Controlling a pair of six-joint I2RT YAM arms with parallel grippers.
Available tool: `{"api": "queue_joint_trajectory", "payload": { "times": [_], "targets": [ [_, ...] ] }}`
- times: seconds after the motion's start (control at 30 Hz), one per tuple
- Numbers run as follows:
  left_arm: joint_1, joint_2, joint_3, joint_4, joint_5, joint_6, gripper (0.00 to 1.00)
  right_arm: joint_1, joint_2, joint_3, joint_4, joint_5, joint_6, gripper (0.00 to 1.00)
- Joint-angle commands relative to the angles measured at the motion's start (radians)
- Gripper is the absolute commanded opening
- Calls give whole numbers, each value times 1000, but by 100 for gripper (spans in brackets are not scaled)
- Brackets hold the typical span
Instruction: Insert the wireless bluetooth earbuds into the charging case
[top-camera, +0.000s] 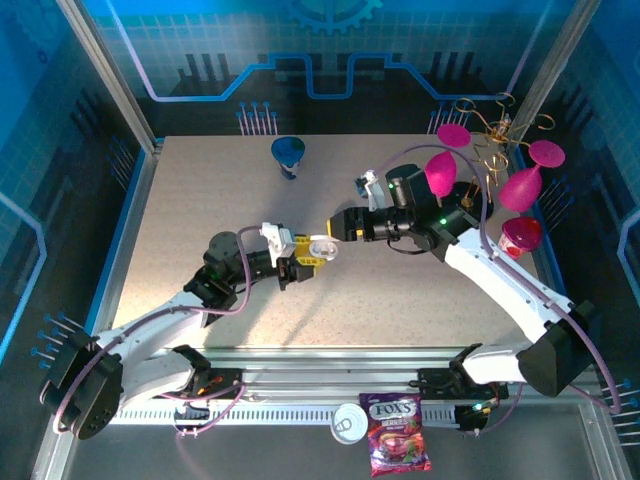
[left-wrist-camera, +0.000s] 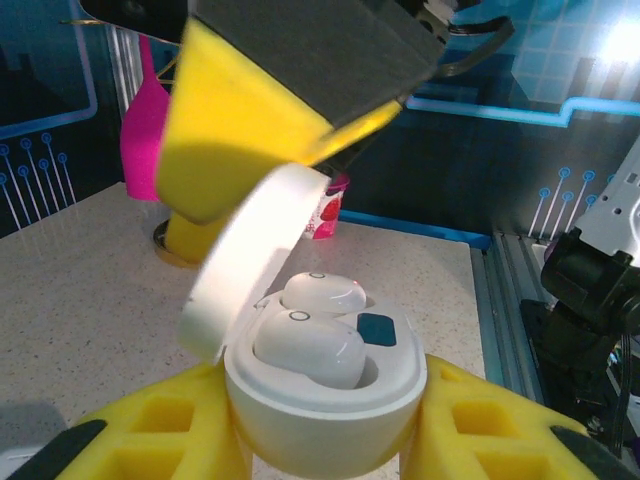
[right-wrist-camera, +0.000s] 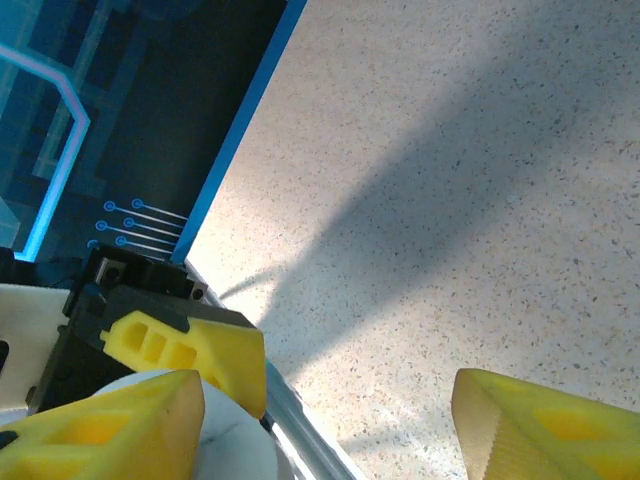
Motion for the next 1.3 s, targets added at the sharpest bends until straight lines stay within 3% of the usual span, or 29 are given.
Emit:
{"api": "queue_joint_trajectory", "payload": {
  "times": [0.0,0.2,0.37,0.63,0.83,0.93,1.03,1.1,1.2,1.27],
  "targets": [
    [1,16,15,61,-27,-28,19,5,-71,-46,5,-40,-1,67],
    [1,41,5,171,-31,-63,19,-59,-162,-182,191,-177,202,68],
    [1,66,-6,273,-43,-101,18,-67,-184,-317,492,-290,477,68],
    [1,72,-1,317,-51,-112,18,-15,-134,-452,883,-288,751,63],
    [-1,64,-7,317,-58,-116,18,5,-73,-511,1092,-291,893,41],
    [-1,59,-12,313,-63,-111,19,1,-77,-519,1086,-279,886,25],
    [-2,56,-15,305,-67,-105,21,-5,-88,-519,1053,-265,861,20],
    [-2,57,-19,299,-72,-100,30,-11,-96,-518,1039,-259,835,20],
    [-1,53,-28,266,-88,-83,65,-32,-110,-520,1003,-246,765,22],
    [-2,46,-40,229,-112,-64,81,-55,-116,-521,958,-226,717,23]
  ]
}}
